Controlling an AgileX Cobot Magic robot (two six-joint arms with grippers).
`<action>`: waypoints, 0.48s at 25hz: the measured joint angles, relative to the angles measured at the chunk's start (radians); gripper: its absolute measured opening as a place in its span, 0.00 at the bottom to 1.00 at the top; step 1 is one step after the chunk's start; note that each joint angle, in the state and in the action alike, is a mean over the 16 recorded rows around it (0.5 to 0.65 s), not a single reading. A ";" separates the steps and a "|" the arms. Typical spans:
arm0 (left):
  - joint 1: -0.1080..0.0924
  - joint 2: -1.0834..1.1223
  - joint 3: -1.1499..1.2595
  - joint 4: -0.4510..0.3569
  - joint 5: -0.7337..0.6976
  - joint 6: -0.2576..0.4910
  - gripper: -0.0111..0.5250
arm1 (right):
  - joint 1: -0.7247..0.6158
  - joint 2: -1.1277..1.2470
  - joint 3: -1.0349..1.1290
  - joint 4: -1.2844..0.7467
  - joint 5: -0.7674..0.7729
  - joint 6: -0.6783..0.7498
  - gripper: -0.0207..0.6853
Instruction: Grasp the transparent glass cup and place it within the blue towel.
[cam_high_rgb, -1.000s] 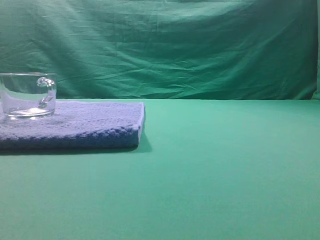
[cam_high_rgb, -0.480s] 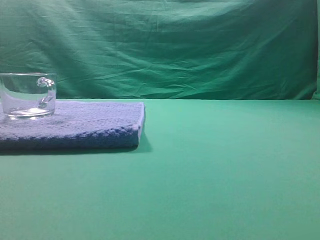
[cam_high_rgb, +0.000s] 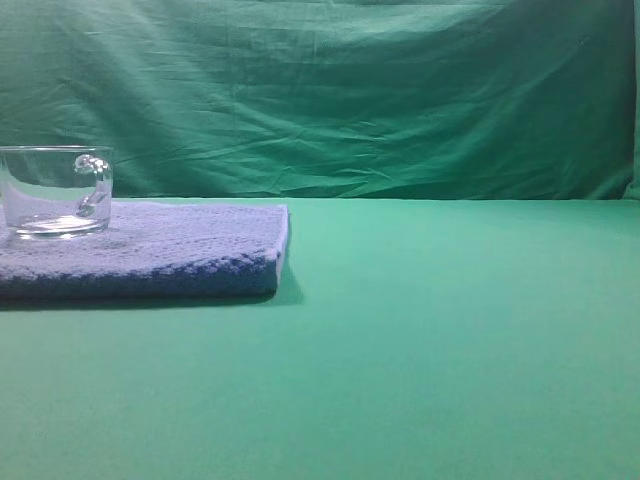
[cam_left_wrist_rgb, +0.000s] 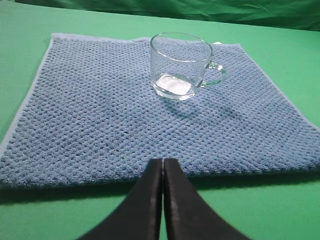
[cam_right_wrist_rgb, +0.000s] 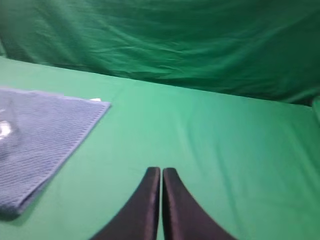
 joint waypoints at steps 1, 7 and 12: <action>0.000 0.000 0.000 0.000 0.000 0.000 0.02 | -0.021 -0.020 0.029 0.001 -0.012 0.000 0.03; 0.000 0.000 0.000 0.000 0.000 0.000 0.02 | -0.103 -0.104 0.168 0.006 -0.064 -0.001 0.03; 0.000 0.000 0.000 0.000 0.000 0.000 0.02 | -0.126 -0.128 0.230 0.010 -0.069 -0.001 0.03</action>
